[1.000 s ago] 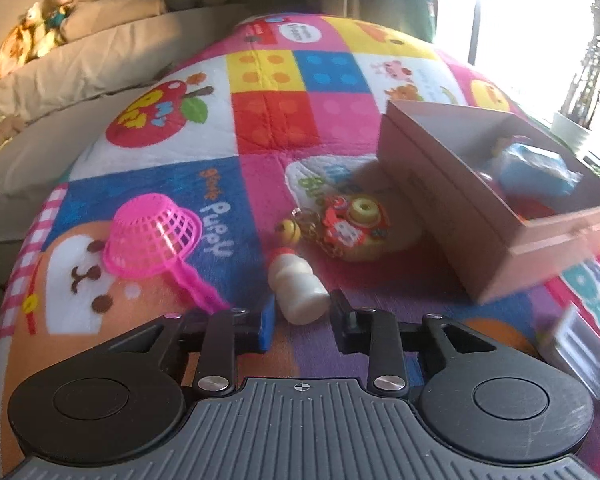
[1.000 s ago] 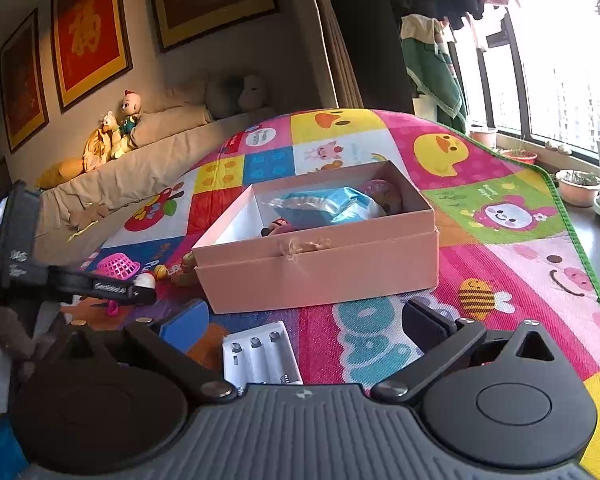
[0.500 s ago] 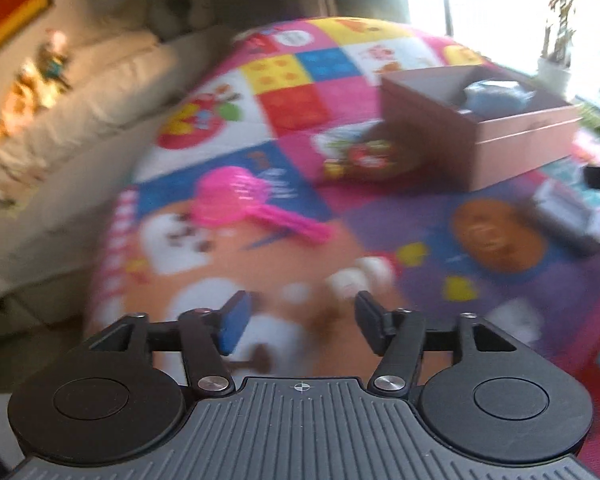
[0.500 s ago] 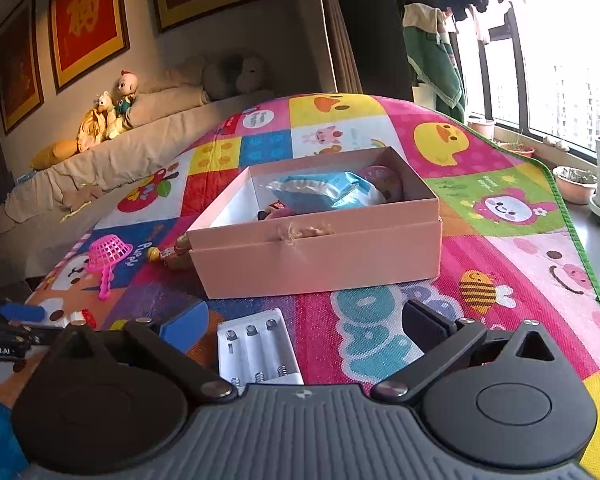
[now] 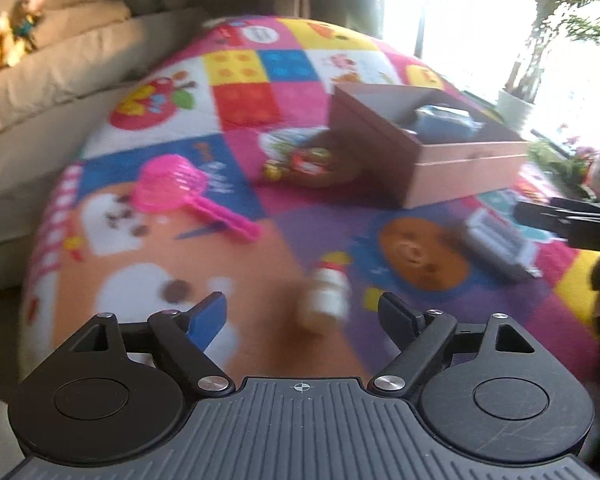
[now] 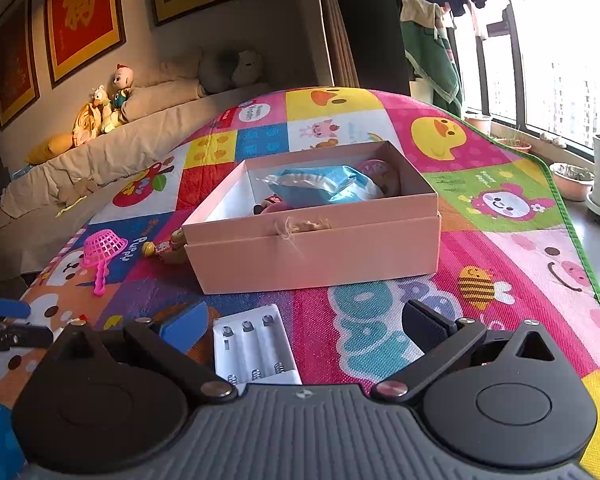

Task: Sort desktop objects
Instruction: 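Grasp the white yogurt bottle with the left gripper while the right gripper holds the battery holder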

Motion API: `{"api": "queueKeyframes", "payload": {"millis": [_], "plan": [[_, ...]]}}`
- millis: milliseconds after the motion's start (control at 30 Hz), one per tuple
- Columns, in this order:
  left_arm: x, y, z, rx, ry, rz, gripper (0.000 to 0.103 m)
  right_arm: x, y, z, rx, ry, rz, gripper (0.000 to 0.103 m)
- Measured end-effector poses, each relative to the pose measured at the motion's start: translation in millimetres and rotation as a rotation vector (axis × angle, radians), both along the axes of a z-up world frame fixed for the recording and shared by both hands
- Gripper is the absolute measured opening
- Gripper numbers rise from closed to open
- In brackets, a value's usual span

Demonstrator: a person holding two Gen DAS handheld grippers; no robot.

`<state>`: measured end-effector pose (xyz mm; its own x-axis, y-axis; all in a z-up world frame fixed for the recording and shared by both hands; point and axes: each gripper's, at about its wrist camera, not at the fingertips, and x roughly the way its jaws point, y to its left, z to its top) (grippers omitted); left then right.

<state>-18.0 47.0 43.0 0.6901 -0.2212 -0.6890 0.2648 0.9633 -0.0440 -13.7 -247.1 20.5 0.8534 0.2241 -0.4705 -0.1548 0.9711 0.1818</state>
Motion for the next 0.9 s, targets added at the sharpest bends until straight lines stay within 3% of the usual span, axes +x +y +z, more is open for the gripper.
{"api": "queueKeyframes", "payload": {"millis": [67, 167, 300, 467, 533, 633, 700, 767, 900], "plan": [[-2.6, -9.9, -3.2, 0.003, 0.004, -0.036, 0.091, -0.1, -0.2, 0.0, 0.002, -0.001, 0.000, 0.103], [-4.3, -22.1, -10.0, 0.139, -0.032, -0.043, 0.095, -0.1, -0.2, 0.1, 0.002, -0.001, 0.000, 0.103], [4.5, -9.1, -12.7, 0.235, -0.041, 0.046, 0.095, -1.0, -0.3, 0.9, 0.004, -0.004, -0.002, 0.103], [10.3, 8.1, -13.3, 0.476, -0.143, 0.182, 0.096, -1.2, -0.5, 1.1, 0.004, -0.005, -0.002, 0.103], [9.6, 18.2, -7.0, 0.431, -0.131, 0.181, 0.096, -1.3, -0.4, 1.1, 0.005, -0.005, -0.003, 0.103], [5.5, 29.4, 5.6, 0.221, -0.083, 0.104, 0.097, -1.1, -0.3, 1.1, 0.004, -0.004, -0.003, 0.103], [2.5, 27.0, 8.7, 0.139, -0.070, 0.051, 0.097, -1.2, -0.5, 1.0, 0.003, -0.004, -0.003, 0.103], [2.0, 14.3, 5.3, 0.118, -0.064, -0.005, 0.097, -1.3, -0.4, 1.1, 0.003, -0.004, -0.004, 0.103], [6.9, -13.5, -12.5, 0.197, -0.066, -0.108, 0.096, -1.4, -0.4, 0.4, 0.002, -0.002, -0.005, 0.103]]}}
